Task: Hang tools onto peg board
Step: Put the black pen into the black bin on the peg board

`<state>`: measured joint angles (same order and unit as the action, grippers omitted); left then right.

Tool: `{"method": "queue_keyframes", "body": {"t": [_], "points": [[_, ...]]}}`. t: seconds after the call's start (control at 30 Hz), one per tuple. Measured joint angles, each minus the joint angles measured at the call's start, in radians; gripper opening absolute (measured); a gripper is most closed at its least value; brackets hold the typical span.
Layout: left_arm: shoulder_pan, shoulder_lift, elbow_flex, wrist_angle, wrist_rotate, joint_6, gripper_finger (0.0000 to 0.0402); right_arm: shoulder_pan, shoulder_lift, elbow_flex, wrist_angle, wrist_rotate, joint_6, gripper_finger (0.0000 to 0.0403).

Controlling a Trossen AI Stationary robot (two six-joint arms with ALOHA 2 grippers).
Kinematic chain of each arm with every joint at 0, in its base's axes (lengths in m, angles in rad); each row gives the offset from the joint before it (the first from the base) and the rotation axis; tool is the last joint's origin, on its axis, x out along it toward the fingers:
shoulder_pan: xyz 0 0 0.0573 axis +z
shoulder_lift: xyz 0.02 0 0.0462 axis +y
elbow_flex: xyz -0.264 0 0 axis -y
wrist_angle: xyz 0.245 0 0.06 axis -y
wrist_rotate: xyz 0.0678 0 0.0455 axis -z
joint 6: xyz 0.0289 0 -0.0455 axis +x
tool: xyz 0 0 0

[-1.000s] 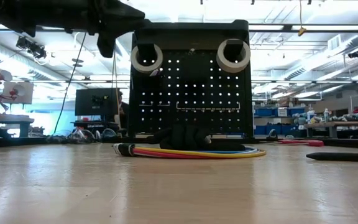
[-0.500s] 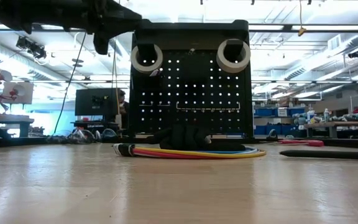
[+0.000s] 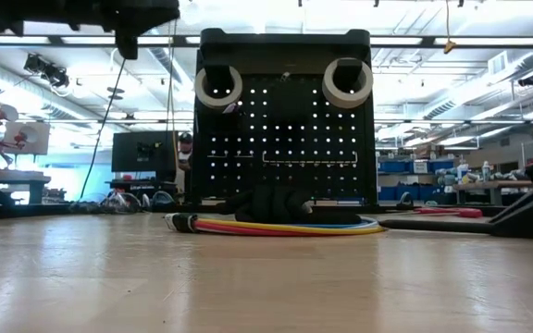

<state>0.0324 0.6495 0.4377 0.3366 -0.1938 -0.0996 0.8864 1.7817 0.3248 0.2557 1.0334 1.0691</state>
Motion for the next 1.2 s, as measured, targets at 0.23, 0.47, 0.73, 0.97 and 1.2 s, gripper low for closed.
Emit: {"method": "queue_keyframes", "body": {"t": [0.23, 0.47, 0.73, 0.97, 1.2], "points": [[0.001, -0.144, 0.0, -0.145, 0.042, 0.061, 0.0085, -0.051, 0.012, 0.011, 0.04, -0.023, 0.004, 0.0049], [0.001, -0.268, 0.0, -0.381, 0.018, 0.053, 0.0085, -0.138, -0.12, 0.119, -0.192, -0.172, -0.041, 0.0049], [0.001, -0.232, 0.0, -0.52, -0.084, 0.018, 0.0085, -0.371, -0.338, 0.55, -0.841, -0.301, -0.362, 0.0047], [0.001, -0.158, 0.0, -0.504, -0.247, 0.168, 0.0085, -0.696, -0.178, 0.994, -0.862, -0.262, -0.608, 0.0046], [0.001, -0.149, 0.015, -0.525, -0.269, 0.218, 0.0085, -0.879, 0.166, 1.527, -1.024, -0.224, -0.793, 0.0046]]}}
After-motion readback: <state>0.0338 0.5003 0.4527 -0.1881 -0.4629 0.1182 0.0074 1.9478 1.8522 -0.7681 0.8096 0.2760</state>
